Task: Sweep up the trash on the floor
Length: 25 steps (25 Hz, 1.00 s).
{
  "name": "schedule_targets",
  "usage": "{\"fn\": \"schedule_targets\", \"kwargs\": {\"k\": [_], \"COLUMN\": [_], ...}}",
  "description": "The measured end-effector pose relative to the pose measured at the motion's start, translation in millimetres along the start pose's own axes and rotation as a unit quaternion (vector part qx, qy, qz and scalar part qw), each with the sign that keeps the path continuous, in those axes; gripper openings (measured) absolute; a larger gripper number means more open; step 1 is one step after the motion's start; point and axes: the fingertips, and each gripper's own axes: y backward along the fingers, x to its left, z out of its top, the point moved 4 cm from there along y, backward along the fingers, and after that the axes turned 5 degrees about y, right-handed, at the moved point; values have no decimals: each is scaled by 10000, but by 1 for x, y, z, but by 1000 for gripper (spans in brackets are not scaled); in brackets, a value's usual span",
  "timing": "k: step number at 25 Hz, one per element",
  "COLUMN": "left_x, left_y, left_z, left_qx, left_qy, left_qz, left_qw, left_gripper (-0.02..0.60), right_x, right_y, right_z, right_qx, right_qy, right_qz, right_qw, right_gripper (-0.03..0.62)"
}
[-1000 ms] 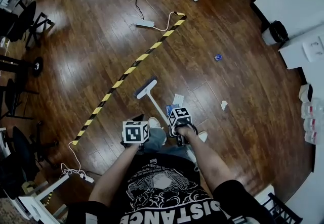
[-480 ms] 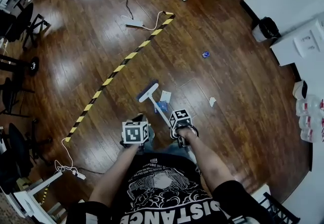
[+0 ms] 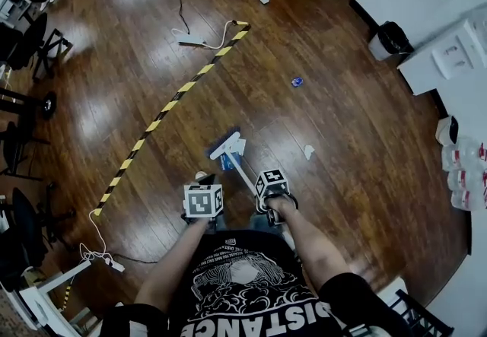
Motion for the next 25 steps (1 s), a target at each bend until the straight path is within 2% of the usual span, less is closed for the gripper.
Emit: {"fn": "schedule_targets", "kwargs": {"k": [8, 14, 18, 21, 25], "left_x": [-22, -14, -4, 4, 16], "left_y": [-7, -10, -19, -23, -30], "left_z": [-7, 6, 15, 25, 48], "left_qx": [14, 36, 93, 117, 150], "left_qy": [-46, -85, -176, -252, -401], "left_qz": [-86, -152, -327, -484, -763], "left_qw": [10000, 9998, 9993, 9984, 9962], "left_gripper": [5, 5, 5, 5, 5], "right_x": [-15, -6, 6, 21, 41], "right_y": [4, 6, 13, 21, 38], "right_z": [-12, -14, -14, -10, 10], "right_qx": [-4, -49, -151, -351, -885], "right_qy": [-47, -168, -109, -81, -571], "right_qz": [38, 159, 192, 324, 714], "right_qw": [10000, 9997, 9996, 9988, 9919], "right_gripper": [29, 28, 26, 28, 28]}}
